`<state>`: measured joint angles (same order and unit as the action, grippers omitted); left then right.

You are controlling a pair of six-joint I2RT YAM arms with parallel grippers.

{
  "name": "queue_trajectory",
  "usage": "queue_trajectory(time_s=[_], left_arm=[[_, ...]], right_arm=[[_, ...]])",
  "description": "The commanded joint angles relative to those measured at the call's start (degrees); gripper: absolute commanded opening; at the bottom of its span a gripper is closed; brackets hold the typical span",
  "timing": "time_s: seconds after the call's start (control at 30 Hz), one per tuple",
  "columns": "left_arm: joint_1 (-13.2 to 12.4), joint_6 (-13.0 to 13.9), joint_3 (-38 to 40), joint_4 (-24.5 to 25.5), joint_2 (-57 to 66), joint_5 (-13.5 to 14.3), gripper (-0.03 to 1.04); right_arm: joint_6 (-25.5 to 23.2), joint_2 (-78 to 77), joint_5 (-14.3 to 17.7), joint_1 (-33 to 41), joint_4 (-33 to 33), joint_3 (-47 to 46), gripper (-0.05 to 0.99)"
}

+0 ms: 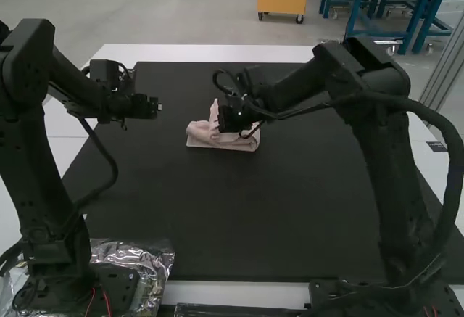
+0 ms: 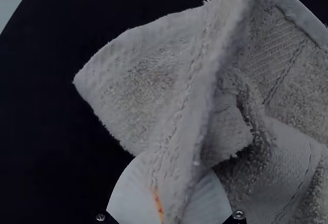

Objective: Fold the towel.

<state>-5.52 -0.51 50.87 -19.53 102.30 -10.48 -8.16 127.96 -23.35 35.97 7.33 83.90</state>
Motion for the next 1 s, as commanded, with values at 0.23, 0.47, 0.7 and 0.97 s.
queue_trajectory(time_s=[0.23, 0.47, 0.7, 0.97], left_arm=[[-0.6, 0.0, -1.4, -0.9, -4.1, 0.3, 0.97], [-0.4, 0.1, -1.6, -0.9, -4.9, 0.9, 0.97], [-0.2, 0.2, -1.6, -0.9, -5.5, 2.7, 0.97], [0.8, -0.1, -1.6, -2.1, -6.1, 6.4, 0.97]], right_arm=[[-0.4, -0.5, -1.5, 1.7, -0.2, 5.0, 0.79], [-0.3, -5.2, -2.0, -1.5, 1.7, 0.9, 0.03], [-0.5, -5.5, -3.5, -2.2, 6.5, -4.6, -0.02], [-1.0, -2.6, -3.5, -2.4, 11.8, -7.5, -0.02]])
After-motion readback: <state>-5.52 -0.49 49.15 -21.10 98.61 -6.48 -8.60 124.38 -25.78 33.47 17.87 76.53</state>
